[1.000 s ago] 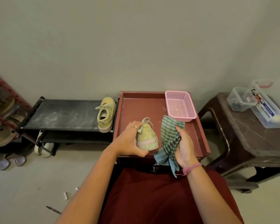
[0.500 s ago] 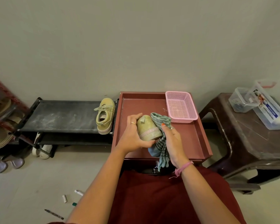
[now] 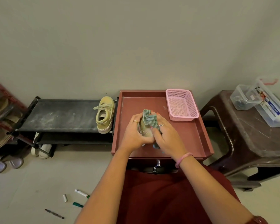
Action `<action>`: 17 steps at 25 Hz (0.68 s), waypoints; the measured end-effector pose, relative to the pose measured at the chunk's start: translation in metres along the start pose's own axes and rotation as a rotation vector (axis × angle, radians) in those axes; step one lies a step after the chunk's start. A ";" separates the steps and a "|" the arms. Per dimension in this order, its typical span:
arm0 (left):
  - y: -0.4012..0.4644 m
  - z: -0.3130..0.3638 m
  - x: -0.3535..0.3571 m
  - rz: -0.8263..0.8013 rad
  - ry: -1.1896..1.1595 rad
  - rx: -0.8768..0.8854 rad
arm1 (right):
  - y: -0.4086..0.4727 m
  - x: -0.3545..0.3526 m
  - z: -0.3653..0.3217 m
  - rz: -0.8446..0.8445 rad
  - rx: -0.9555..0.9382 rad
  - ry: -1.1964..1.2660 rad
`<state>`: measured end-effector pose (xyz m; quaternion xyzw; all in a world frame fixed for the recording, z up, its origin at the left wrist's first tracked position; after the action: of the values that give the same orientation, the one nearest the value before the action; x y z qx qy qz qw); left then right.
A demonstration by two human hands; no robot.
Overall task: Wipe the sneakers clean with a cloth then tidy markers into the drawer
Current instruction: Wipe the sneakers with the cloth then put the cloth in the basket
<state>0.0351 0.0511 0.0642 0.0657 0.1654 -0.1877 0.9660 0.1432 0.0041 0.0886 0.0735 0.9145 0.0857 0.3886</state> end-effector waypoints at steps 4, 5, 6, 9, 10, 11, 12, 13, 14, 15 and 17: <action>-0.004 -0.001 0.004 -0.018 -0.004 0.013 | 0.012 -0.005 0.036 0.069 0.402 0.270; -0.004 -0.003 0.002 -0.016 -0.009 0.002 | 0.009 -0.004 0.026 0.041 0.352 0.271; -0.004 -0.007 -0.001 -0.013 -0.016 -0.011 | 0.005 0.000 0.011 -0.012 0.246 0.213; -0.001 -0.011 -0.006 -0.019 -0.001 -0.016 | -0.014 0.008 -0.036 -0.089 -0.116 -0.125; -0.001 -0.011 -0.008 -0.010 0.001 -0.016 | -0.013 0.010 -0.039 -0.086 -0.145 -0.153; -0.001 -0.011 -0.009 0.002 -0.010 -0.023 | -0.006 0.010 -0.034 -0.081 -0.104 -0.128; 0.000 -0.012 -0.011 0.013 -0.025 -0.030 | 0.004 0.011 -0.022 -0.079 0.001 -0.051; 0.000 -0.012 -0.010 0.018 -0.035 -0.031 | 0.013 0.010 -0.006 -0.074 0.165 0.079; 0.000 -0.012 -0.009 0.014 -0.043 -0.029 | 0.021 0.006 0.007 -0.042 0.321 0.227; -0.001 -0.011 -0.008 0.008 -0.047 -0.030 | 0.025 0.004 0.017 -0.011 0.433 0.325; 0.000 -0.012 -0.009 0.014 -0.039 -0.034 | 0.021 0.004 0.010 -0.027 0.390 0.339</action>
<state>0.0241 0.0563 0.0560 0.0469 0.1494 -0.1795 0.9712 0.1491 0.0262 0.0839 0.1192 0.9667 -0.0865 0.2092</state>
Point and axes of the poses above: each hand's wrist, its own y-axis towards the middle knuckle, its own x-axis out of the palm, z = x × y, the point moved 10 cm from there along y, towards the middle knuckle, and after that the axes turned 1 degree about z, right-handed, at the moved point
